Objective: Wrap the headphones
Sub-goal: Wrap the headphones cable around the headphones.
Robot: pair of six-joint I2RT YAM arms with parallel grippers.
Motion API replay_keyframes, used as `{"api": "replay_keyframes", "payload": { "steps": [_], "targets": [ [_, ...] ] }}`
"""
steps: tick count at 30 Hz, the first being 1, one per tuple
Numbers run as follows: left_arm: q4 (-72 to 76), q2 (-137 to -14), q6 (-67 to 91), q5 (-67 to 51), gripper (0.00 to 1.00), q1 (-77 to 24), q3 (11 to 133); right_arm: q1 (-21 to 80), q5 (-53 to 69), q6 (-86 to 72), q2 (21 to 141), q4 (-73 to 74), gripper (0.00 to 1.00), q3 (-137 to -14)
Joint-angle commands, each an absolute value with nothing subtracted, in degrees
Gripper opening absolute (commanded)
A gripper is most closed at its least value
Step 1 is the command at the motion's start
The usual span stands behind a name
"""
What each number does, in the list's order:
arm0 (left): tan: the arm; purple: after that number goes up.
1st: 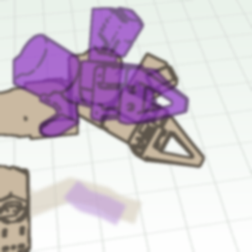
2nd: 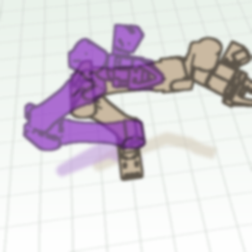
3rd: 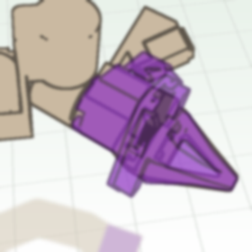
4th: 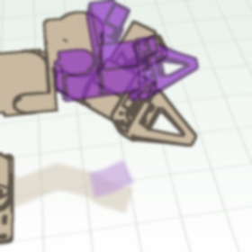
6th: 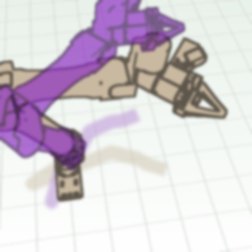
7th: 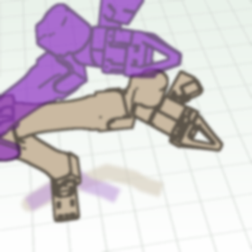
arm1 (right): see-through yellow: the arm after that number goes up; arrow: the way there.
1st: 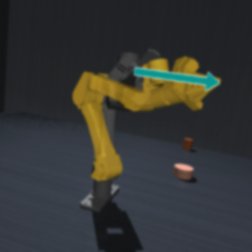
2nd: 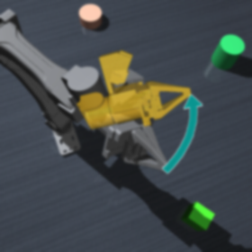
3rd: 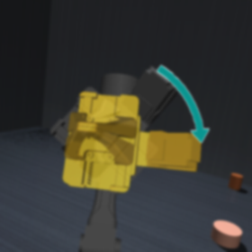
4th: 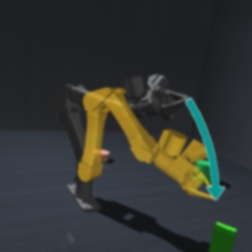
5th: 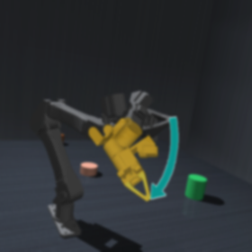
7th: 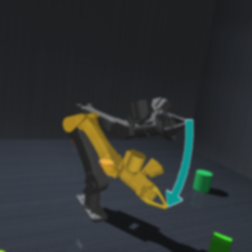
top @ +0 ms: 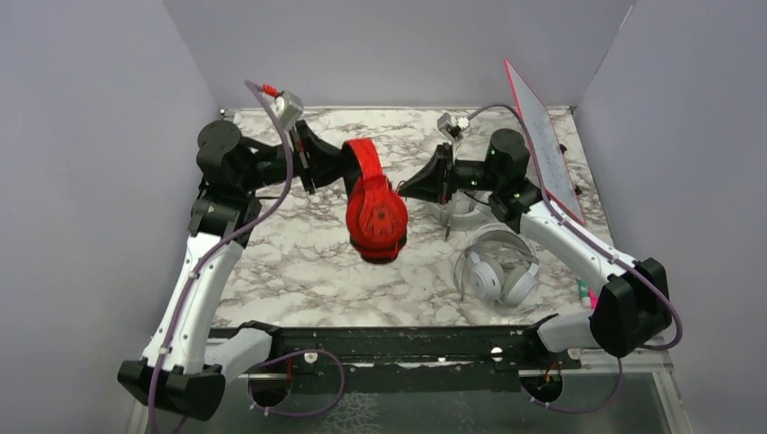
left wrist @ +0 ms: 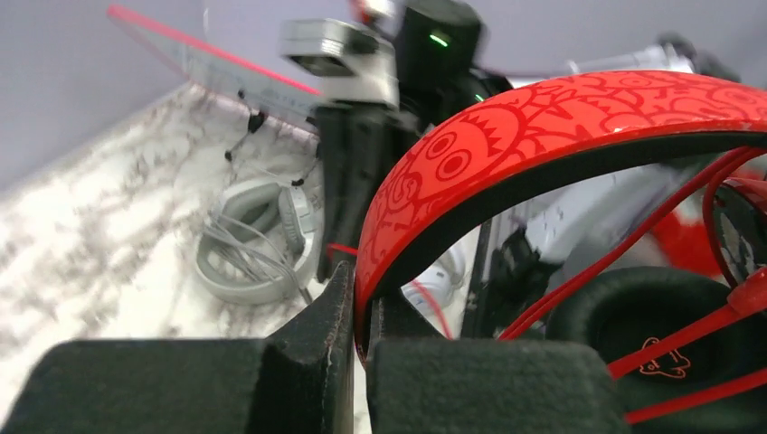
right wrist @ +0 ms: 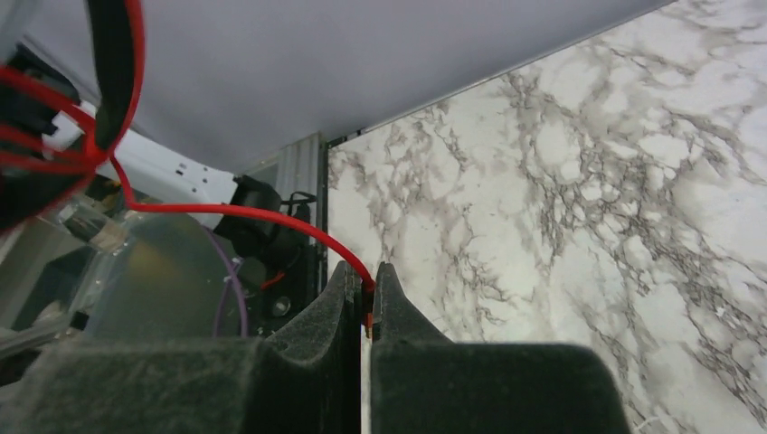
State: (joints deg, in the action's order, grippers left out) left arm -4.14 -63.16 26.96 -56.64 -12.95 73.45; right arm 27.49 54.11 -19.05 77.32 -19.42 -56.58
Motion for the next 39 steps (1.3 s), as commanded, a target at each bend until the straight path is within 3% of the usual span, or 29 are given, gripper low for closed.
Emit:
{"api": "replay_keyframes", "payload": {
  "steps": [1,8,15,24,31,39],
  "targets": [
    [-2.6,-54.4,-0.4,-66.2,0.00,-15.8,69.4,26.4,67.7,-23.7,82.7,-7.7,0.01,-66.7],
    [2.8,-47.8,-26.6,-54.9,0.00,-16.8,60.3,25.8,65.2,-24.6,84.6,15.4,0.01,-80.7],
    [14.6,-47.3,-35.3,-32.2,0.00,-21.9,54.9,25.2,60.3,-22.4,87.6,30.1,0.01,-91.2],
    [18.3,-45.6,-42.1,-24.6,0.00,-24.6,50.1,24.2,60.3,-34.9,83.4,15.1,0.01,-83.2],
    [22.6,-46.7,-45.1,-18.6,0.00,-26.0,48.6,24.2,58.6,-35.0,82.4,15.9,0.01,-84.5],
    [23.6,-50.3,-52.2,-16.3,0.00,-27.8,49.2,24.3,61.6,-38.0,78.0,3.5,0.01,-80.1]
  ]
}}
